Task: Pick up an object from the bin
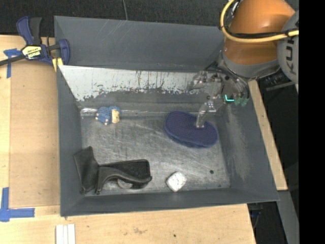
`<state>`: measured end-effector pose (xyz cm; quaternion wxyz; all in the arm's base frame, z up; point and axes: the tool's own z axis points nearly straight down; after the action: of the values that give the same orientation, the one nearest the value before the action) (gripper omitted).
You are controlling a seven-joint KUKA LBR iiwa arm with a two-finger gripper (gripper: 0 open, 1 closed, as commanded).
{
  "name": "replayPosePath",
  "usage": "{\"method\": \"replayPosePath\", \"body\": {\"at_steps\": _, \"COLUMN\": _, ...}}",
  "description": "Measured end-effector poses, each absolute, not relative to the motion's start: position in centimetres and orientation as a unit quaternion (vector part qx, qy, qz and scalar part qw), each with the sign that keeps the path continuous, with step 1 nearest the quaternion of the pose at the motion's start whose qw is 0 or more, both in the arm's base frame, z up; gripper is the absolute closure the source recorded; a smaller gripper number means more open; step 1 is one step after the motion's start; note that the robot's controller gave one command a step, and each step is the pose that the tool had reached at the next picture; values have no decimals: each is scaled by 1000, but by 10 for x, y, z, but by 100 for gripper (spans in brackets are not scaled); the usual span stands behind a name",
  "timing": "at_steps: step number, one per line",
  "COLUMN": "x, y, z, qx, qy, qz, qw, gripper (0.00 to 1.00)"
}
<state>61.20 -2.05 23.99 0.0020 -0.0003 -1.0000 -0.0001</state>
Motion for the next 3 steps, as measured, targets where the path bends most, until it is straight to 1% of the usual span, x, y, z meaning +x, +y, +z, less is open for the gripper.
{"method": "replayPosePath", "body": {"at_steps": 1, "x": 619, "y": -63, "z": 113, "qx": -38, "qy": -999, "qz": 0, "qw": 2, "gripper": 0}}
{"method": "replayPosePath", "body": {"at_steps": 2, "x": 621, "y": -62, "z": 118, "qx": -36, "qy": -999, "qz": 0, "qw": -2, "gripper": 100}}
{"method": "replayPosePath", "body": {"at_steps": 3, "x": 621, "y": -62, "z": 118, "qx": -36, "qy": -999, "qz": 0, "qw": -2, "gripper": 0}}
